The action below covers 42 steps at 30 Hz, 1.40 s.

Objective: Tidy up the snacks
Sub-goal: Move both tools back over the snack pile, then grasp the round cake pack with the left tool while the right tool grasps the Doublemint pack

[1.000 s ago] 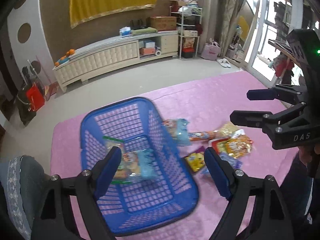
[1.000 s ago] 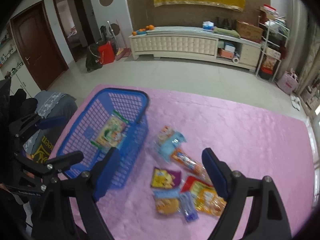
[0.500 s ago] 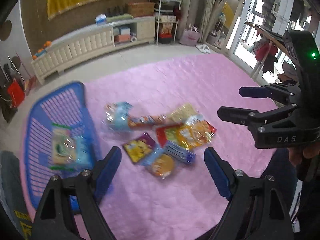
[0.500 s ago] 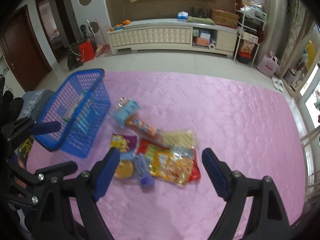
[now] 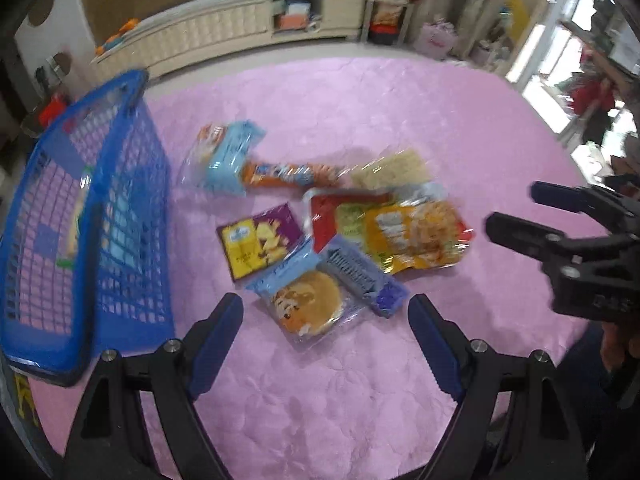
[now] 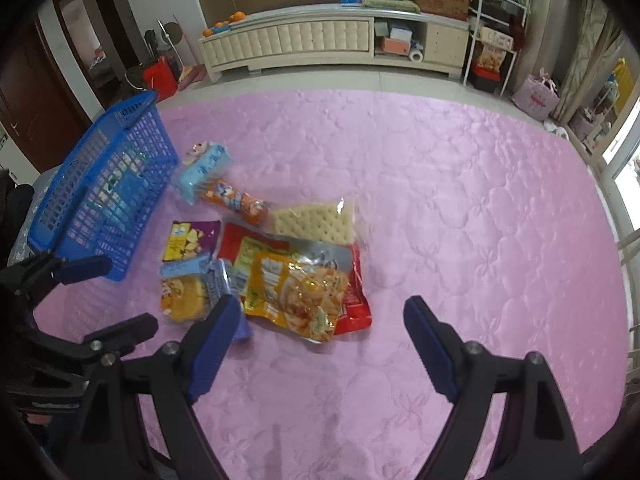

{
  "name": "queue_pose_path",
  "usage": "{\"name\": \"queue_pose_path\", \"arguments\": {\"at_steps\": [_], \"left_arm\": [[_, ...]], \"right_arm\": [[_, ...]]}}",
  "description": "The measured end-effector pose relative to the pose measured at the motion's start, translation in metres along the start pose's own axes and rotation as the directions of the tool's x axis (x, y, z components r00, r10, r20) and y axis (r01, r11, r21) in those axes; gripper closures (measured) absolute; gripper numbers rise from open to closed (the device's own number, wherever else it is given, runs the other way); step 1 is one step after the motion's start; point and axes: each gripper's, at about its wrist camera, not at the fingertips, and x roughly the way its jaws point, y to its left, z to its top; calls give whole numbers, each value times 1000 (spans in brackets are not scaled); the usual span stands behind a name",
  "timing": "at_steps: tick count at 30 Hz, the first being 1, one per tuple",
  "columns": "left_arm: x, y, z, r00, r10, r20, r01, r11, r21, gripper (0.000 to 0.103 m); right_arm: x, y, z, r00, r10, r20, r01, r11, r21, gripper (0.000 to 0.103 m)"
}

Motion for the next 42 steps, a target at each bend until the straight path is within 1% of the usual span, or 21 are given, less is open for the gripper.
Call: {"name": "queue_pose_path", "arguments": {"at_steps": [3, 5, 9, 13, 17, 18, 19, 20, 22, 23, 24, 28, 32, 35, 38, 39, 42], "left_arm": [[18, 6, -3, 999, -15, -37, 13, 998, -61, 20], [28, 10, -2, 999, -1, -53, -4, 997, -82, 20], [49, 16, -1, 995, 45, -89, -54, 994, -92, 20], [68, 19, 4, 990, 59, -127, -72, 993, -98, 20], [80, 21, 12, 988, 75, -132, -87, 992, -90, 20], [84, 20, 14, 988, 81, -135, -92, 992, -82, 21], [90, 20, 16, 985, 83, -149, -95, 993, -76, 26], [91, 21, 16, 986, 76, -150, -89, 993, -82, 28], [89, 21, 17, 987, 69, -147, -81, 993, -83, 41], [87, 21, 17, 987, 58, -147, -71, 994, -83, 45], [85, 20, 16, 989, 44, -143, -55, 996, -75, 53], [62, 17, 4, 996, 20, -89, -25, 998, -53, 53], [32, 21, -6, 1000, 23, -10, -23, 999, -26, 53], [9, 24, -15, 999, 28, 46, -27, 999, -20, 53], [-8, 36, -22, 995, 31, 98, -29, 999, -22, 53], [-15, 30, -19, 993, 34, 111, -32, 999, -26, 53], [-28, 40, -25, 990, 31, 137, -25, 999, -46, 53]], "right_arm": [[11, -3, -5, 1000, 11, -13, -11, 1000, -3, 16], [18, -3, -7, 1000, 13, -23, -14, 1000, -8, 16], [33, -4, -10, 999, 31, -40, -31, 999, -12, 16], [46, -6, -9, 998, 42, -55, -43, 999, -3, 16], [56, -9, -8, 997, 44, -64, -44, 999, 5, 16], [57, -9, -8, 997, 43, -65, -43, 999, 7, 16], [58, -10, -7, 997, 43, -66, -42, 999, 10, 16], [60, -10, -7, 997, 44, -70, -43, 999, 17, 16], [60, -10, -8, 996, 49, -75, -47, 999, 25, 16], [60, -10, -8, 996, 48, -76, -46, 999, 25, 16], [58, -9, -9, 996, 45, -76, -44, 999, 21, 16], [51, -6, -9, 997, 42, -65, -41, 999, 11, 16], [42, 3, -8, 997, 59, -53, -60, 998, -9, 16], [37, 12, -8, 995, 86, -47, -88, 996, -24, 16], [37, 27, -8, 994, 99, -47, -102, 993, -58, 16], [38, 32, -8, 993, 109, -49, -112, 991, -69, 16], [43, 46, -8, 990, 127, -57, -132, 987, -97, 16]]}}
